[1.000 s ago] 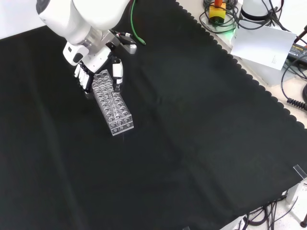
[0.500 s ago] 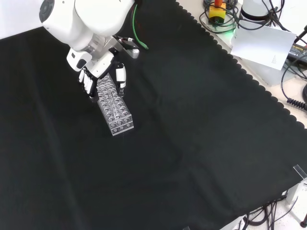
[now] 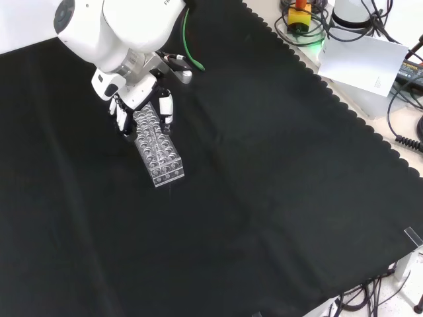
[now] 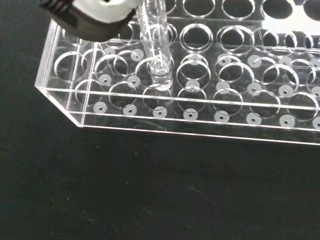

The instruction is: Pick up the test tube.

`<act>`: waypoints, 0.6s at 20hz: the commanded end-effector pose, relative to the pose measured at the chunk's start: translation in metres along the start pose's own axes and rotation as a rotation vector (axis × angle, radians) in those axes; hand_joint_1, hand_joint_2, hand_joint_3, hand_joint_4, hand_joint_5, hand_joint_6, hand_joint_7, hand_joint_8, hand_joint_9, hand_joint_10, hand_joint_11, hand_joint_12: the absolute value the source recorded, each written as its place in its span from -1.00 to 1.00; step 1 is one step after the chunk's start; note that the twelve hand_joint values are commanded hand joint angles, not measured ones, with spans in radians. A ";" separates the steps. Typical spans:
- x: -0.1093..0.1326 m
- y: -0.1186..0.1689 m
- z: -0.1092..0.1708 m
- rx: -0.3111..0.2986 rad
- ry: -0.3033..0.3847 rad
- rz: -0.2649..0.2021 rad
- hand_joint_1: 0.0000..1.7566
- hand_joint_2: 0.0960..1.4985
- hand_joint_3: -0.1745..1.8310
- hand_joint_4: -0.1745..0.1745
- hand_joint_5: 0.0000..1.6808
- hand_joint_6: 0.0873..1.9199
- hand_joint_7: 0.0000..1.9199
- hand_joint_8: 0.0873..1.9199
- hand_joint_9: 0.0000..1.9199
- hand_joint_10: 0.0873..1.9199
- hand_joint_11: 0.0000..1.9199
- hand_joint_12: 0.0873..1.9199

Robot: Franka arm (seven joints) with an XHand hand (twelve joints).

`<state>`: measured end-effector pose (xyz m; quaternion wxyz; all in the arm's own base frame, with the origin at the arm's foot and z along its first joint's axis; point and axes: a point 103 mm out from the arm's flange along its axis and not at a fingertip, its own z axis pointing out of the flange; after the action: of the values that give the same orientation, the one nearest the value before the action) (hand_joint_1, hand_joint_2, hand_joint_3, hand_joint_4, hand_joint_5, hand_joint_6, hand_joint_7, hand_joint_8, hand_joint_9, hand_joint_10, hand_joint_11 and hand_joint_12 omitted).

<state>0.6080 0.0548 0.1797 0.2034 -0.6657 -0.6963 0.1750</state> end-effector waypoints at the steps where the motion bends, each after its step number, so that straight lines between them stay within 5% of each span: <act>1: 0.001 0.003 0.002 -0.008 0.010 -0.014 0.08 -0.05 -0.26 -0.91 -0.33 -0.19 -0.07 -0.14 -0.19 -0.26 -0.52 0.43; 12: 0.007 0.011 0.005 -0.047 0.006 -0.031 0.19 -0.09 -0.20 -1.00 -0.12 -0.22 0.21 -0.22 0.04 -0.35 -0.35 0.34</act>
<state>0.6105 0.0572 0.1740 0.2014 -0.6597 -0.7064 0.1589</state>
